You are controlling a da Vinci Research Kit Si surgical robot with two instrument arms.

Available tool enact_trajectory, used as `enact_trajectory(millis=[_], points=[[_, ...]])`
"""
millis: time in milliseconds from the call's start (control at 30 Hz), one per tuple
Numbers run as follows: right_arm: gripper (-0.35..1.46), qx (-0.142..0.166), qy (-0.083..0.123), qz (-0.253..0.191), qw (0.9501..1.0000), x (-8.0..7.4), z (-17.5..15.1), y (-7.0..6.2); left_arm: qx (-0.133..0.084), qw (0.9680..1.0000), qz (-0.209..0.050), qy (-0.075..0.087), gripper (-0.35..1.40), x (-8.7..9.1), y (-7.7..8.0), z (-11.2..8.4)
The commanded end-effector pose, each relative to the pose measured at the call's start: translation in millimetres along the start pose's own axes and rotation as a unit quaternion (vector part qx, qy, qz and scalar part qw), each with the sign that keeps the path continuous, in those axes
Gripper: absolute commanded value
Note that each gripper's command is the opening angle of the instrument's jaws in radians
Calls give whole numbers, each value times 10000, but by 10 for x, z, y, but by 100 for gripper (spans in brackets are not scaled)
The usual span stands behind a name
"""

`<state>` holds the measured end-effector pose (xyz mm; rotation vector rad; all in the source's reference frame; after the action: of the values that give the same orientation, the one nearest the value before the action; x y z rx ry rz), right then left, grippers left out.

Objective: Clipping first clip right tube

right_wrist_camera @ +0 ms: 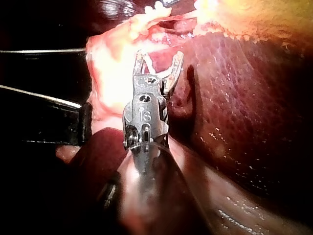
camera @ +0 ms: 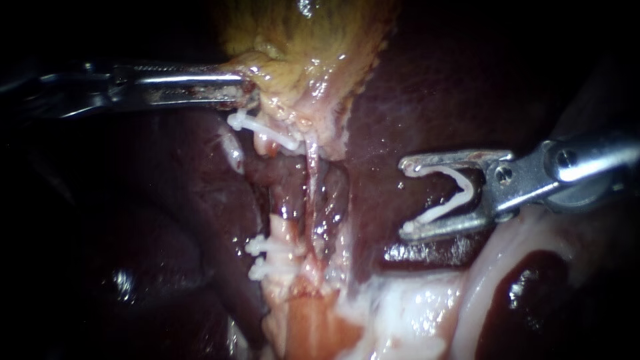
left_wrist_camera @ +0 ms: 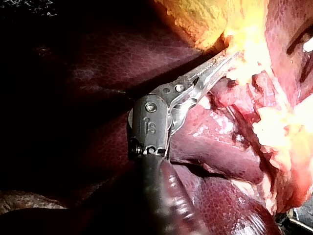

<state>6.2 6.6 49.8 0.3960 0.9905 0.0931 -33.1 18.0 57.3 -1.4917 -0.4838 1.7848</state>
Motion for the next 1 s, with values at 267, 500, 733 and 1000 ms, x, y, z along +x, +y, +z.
enact_trajectory(millis=[267,500,733,1000], points=[[50,-4,13,4,10000,0,1,0,-83,9999,-85,-42,-35,30,7,-32],[50,78,63,22,9999,4,7,2,3,9998,-122,145,-35,70,18,-82],[49,200,190,259,9993,21,44,12,10,9998,-102,146,-35,63,18,-85],[49,565,378,723,9951,28,99,19,27,9998,-99,151,-35,63,20,-80]])
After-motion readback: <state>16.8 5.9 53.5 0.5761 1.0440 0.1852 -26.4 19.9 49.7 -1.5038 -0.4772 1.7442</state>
